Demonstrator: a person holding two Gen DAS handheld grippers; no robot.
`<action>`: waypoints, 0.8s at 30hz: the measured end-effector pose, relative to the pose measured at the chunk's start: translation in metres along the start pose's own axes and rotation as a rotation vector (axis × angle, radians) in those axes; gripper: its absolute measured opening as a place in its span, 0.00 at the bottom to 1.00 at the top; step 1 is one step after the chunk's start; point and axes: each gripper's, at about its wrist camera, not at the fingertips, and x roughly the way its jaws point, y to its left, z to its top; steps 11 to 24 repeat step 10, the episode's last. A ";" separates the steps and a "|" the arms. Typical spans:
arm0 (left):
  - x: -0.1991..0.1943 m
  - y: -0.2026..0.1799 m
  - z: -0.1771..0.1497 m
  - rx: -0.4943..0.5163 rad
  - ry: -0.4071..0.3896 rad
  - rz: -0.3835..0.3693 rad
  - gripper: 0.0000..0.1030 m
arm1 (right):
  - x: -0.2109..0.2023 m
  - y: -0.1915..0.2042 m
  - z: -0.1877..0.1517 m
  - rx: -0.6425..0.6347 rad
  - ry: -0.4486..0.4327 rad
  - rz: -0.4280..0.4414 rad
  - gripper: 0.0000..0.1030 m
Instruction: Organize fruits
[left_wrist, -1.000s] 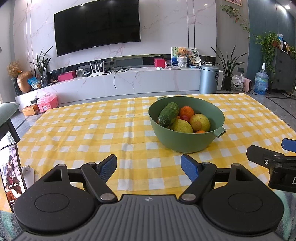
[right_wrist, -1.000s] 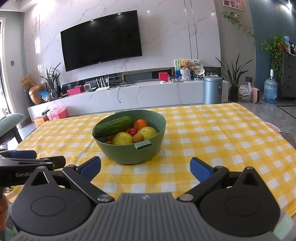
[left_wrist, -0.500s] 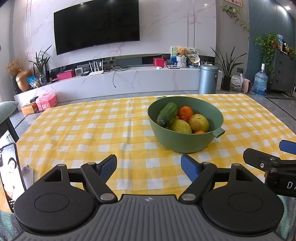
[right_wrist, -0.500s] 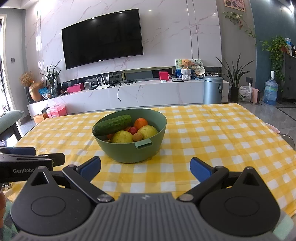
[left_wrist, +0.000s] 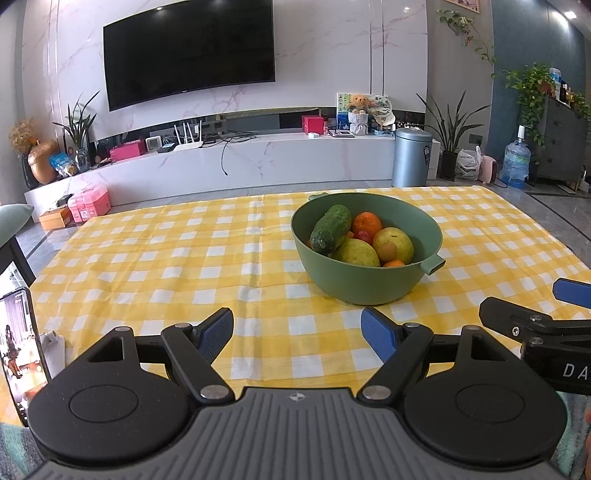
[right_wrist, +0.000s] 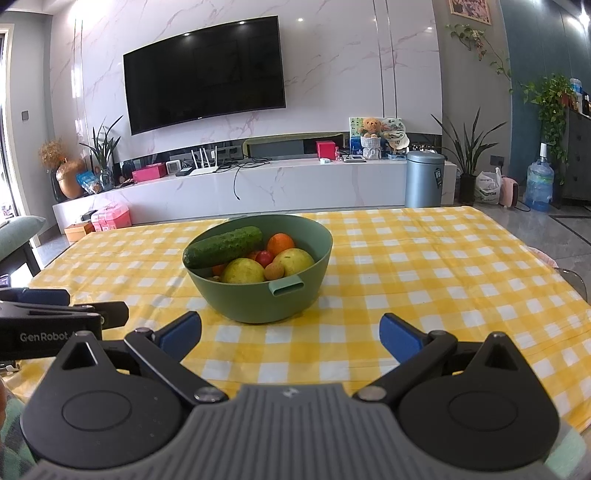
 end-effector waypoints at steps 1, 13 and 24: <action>-0.001 -0.001 0.000 0.000 0.000 -0.001 0.90 | 0.000 0.000 0.000 0.000 0.000 0.000 0.96; -0.005 -0.008 0.002 0.011 -0.016 -0.003 0.90 | 0.000 0.000 0.000 -0.002 0.001 -0.001 0.96; -0.005 -0.008 0.002 0.011 -0.016 -0.003 0.90 | 0.000 0.000 0.000 -0.002 0.001 -0.001 0.96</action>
